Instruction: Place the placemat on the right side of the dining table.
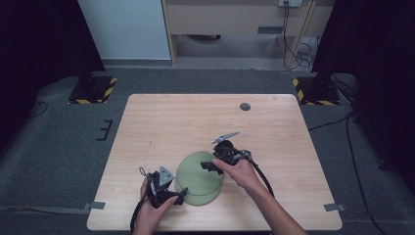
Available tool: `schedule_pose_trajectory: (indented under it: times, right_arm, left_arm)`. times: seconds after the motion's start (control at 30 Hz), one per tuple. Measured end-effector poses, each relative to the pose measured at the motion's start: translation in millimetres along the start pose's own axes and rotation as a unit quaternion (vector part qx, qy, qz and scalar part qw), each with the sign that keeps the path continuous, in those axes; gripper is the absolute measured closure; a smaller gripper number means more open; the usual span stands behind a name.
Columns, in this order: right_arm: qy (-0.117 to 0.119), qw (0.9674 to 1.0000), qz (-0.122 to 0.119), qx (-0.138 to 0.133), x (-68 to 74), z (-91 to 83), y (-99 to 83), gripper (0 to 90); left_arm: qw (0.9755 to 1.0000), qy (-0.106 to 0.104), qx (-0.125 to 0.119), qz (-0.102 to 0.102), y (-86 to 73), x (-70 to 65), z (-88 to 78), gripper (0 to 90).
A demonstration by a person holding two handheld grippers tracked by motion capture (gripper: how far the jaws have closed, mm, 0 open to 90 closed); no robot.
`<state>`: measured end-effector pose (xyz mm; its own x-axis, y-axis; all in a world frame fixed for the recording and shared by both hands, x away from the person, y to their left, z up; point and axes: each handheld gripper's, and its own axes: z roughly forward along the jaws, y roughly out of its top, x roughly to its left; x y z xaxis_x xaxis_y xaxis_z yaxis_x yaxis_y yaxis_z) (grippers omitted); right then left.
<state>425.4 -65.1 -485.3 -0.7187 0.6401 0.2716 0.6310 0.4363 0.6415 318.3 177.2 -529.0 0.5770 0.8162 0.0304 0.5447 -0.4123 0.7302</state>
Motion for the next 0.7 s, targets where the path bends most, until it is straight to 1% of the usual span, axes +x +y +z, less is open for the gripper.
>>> schedule_pose_trajectory:
  times: [0.07, 0.1, 0.2, 0.23, 0.3, 0.33, 0.4, 0.5, 0.57, 0.67, 0.7]
  right_arm:
    - [0.014, 0.9998, 0.002, -0.011, 0.7, -4.8, 0.9, 34.0]
    - [0.017, 0.9998, 0.000, -0.013, 0.8, -6.1, 0.7, 36.6]
    - [0.020, 0.9998, -0.007, 0.001, -0.8, -6.5, -3.6, 42.7]
    - [0.026, 0.9996, -0.011, 0.004, -2.4, -6.4, -5.5, 44.5]
    - [0.036, 0.9993, -0.007, 0.005, -5.4, -8.4, -8.1, 48.5]
    - [0.038, 0.9992, -0.006, 0.004, -6.9, -9.8, -8.4, 51.9]
    - [0.041, 0.9991, -0.004, 0.007, -8.2, -11.1, -8.7, 55.6]
    - [0.039, 0.9989, -0.019, 0.018, -6.5, -9.6, -7.5, 59.2]
    - [0.037, 0.9988, -0.023, 0.021, -5.1, -7.5, -6.5, 63.2]
    - [0.015, 0.9991, -0.037, 0.018, -3.7, -5.4, -5.6, 72.8]
    - [0.010, 0.9992, -0.035, 0.017, -4.4, -5.5, -5.4, 75.3]
  left_arm:
    - [1.0000, 0.000, 0.000, -0.001, -0.1, 0.3, 0.0, 0.0]
    - [1.0000, 0.000, 0.000, -0.001, -0.1, 0.3, 0.0, 0.0]
    - [1.0000, 0.000, 0.001, -0.001, -0.2, 0.4, 0.0, 0.0]
    - [1.0000, -0.001, 0.001, -0.001, -0.2, 0.5, 0.0, 0.0]
    - [1.0000, -0.001, 0.001, -0.003, -0.2, 0.8, 0.1, 0.0]
    - [1.0000, -0.001, 0.001, -0.003, -0.2, 0.9, 0.1, 0.0]
    - [1.0000, -0.001, 0.001, -0.003, 0.0, 0.9, 0.2, 0.0]
    - [1.0000, 0.001, 0.001, 0.000, 0.3, 0.5, -0.1, 0.0]
    - [1.0000, 0.003, 0.002, 0.002, 0.6, 0.1, -0.4, 0.0]
    - [1.0000, 0.002, 0.001, 0.002, 0.2, 0.1, -0.6, 0.0]
    - [1.0000, 0.002, 0.001, 0.001, 0.0, 0.3, -0.5, 0.0]
